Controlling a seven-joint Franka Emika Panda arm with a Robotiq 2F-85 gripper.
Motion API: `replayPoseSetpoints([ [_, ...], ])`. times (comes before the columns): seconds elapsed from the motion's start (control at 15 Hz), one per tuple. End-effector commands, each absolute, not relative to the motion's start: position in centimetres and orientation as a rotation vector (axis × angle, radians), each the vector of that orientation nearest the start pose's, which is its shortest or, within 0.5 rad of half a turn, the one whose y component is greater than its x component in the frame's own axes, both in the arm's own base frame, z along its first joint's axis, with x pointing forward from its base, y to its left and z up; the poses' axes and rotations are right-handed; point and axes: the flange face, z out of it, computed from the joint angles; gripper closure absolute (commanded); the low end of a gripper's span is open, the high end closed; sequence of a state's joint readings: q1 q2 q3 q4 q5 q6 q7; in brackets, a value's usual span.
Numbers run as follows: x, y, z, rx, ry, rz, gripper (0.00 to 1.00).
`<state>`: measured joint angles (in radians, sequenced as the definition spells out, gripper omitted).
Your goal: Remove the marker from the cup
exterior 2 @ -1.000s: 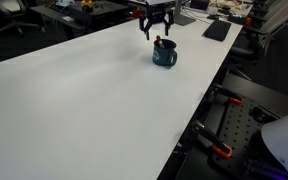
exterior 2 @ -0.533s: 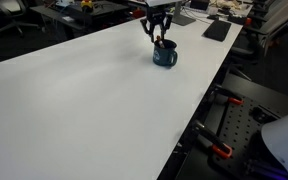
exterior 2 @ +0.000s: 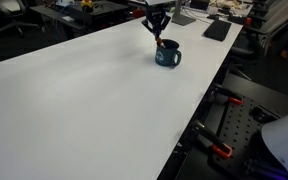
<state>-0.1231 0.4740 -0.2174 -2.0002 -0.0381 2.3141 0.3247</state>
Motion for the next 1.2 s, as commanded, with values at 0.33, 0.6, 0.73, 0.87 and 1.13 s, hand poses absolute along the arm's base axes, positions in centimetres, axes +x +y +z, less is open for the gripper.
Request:
replayPoseSetpoints([
  [0.33,54.4,-18.9,23.4,-3.114,0.915,0.264,0.36],
  [0.6,53.5,-18.9,24.4,-3.128,0.926,0.262,0.05],
  [0.73,53.1,-19.0,24.5,-3.141,0.929,0.276,0.0],
  [0.87,52.8,-19.2,24.3,-3.152,0.939,0.294,0.0],
  [1.13,52.4,-19.7,23.2,-3.172,0.95,0.33,0.0],
])
